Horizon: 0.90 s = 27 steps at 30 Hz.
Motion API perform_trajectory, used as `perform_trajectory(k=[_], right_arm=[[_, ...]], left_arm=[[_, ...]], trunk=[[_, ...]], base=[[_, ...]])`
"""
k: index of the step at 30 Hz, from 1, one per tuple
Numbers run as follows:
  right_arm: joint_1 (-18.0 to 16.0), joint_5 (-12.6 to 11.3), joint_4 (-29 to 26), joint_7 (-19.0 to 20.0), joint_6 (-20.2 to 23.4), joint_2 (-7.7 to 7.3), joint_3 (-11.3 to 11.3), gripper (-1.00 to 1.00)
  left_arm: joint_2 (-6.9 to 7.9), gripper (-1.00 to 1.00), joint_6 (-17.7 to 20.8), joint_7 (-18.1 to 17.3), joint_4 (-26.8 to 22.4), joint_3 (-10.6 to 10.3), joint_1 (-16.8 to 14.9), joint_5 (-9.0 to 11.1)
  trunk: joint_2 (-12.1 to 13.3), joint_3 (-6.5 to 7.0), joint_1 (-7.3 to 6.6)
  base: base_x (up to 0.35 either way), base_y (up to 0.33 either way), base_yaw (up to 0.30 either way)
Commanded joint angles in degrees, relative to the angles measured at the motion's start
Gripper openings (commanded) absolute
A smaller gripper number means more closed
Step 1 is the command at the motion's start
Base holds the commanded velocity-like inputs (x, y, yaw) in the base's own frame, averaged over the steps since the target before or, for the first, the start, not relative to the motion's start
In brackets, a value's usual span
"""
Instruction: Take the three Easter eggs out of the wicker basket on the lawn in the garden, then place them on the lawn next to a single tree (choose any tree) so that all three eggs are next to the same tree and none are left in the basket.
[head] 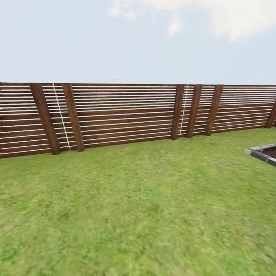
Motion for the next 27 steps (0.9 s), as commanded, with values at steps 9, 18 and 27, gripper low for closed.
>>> perform_trajectory(k=[9,18,27], right_arm=[[-0.02,0.02,0.04,-0.17,-0.18,0.01,0.04,1.0],[-0.02,0.02,0.05,-0.21,-0.07,0.0,0.04,1.0],[-0.02,0.07,0.12,-0.25,-0.09,0.06,0.04,1.0]], left_arm=[[-0.01,1.0,0.01,-0.01,-0.04,0.04,-0.02,-0.01],[-0.01,1.0,0.01,-0.01,-0.04,0.04,0.0,0.01],[0.44,1.0,-0.01,-0.01,-0.3,-0.17,-0.02,-0.14]], trunk=[[-0.03,-0.66,0.0],[-0.03,-1.25,0.0],[-0.03,-1.84,0.0]], base=[[0.0,0.0,0.205],[0.0,0.0,0.222],[0.0,0.0,0.225]])
